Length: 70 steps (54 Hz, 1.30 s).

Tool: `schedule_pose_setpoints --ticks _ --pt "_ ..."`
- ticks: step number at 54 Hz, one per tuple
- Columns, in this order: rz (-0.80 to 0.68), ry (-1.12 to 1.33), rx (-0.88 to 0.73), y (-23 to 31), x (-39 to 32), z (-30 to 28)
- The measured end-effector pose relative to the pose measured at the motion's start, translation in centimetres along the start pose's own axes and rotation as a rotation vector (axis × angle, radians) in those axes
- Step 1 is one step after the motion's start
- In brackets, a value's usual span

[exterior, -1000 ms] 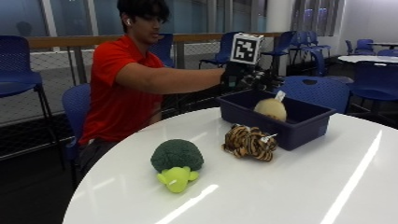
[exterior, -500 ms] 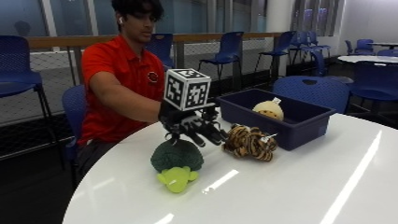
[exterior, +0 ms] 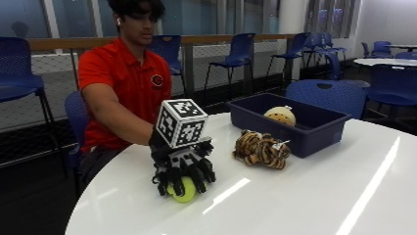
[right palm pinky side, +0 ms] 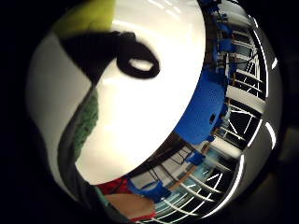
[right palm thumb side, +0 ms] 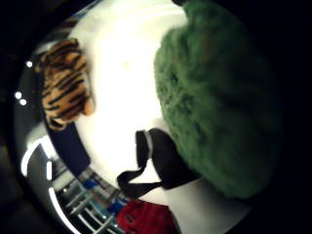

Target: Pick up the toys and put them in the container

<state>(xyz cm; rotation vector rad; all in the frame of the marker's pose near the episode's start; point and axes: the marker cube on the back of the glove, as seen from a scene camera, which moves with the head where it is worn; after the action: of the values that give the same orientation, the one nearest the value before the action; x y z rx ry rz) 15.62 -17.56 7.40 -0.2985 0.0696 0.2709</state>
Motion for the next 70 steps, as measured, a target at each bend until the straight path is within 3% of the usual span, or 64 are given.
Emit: schedule_pose_setpoints --ticks 18,29,50,65,70 --pt "0.033 -0.013 0.109 0.1 0.5 -0.3" --pt "-0.053 -0.031 0.221 1.7 -3.4 -4.4" --pt "-0.307 -0.031 0.416 5.5 -20.7 -21.3" --pt "-0.443 -0.034 0.444 8.1 -32.9 -24.8" --pt "-0.601 -0.031 0.433 9.6 -36.4 -24.2"
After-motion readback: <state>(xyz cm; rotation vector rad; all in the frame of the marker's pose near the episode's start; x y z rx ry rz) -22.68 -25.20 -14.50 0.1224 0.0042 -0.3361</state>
